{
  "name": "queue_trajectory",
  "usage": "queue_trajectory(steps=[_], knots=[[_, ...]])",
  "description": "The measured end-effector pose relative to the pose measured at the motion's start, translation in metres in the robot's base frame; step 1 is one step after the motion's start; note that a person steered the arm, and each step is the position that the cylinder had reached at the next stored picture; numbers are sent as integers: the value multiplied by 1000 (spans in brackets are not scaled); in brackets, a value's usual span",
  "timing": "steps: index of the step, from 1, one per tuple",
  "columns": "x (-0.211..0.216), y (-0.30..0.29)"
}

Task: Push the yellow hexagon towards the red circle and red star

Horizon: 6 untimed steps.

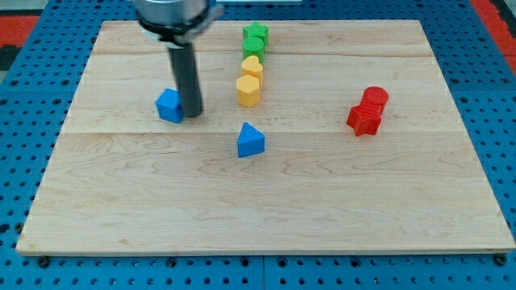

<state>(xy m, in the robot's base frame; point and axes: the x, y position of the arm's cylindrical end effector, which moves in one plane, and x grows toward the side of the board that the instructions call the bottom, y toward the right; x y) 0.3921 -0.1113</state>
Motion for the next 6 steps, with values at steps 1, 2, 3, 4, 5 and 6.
queue_trajectory(steps=[1,2,3,4,5,6], knots=[[-29,44],[-33,105],[-31,163],[-28,198],[-26,178],[-24,142]])
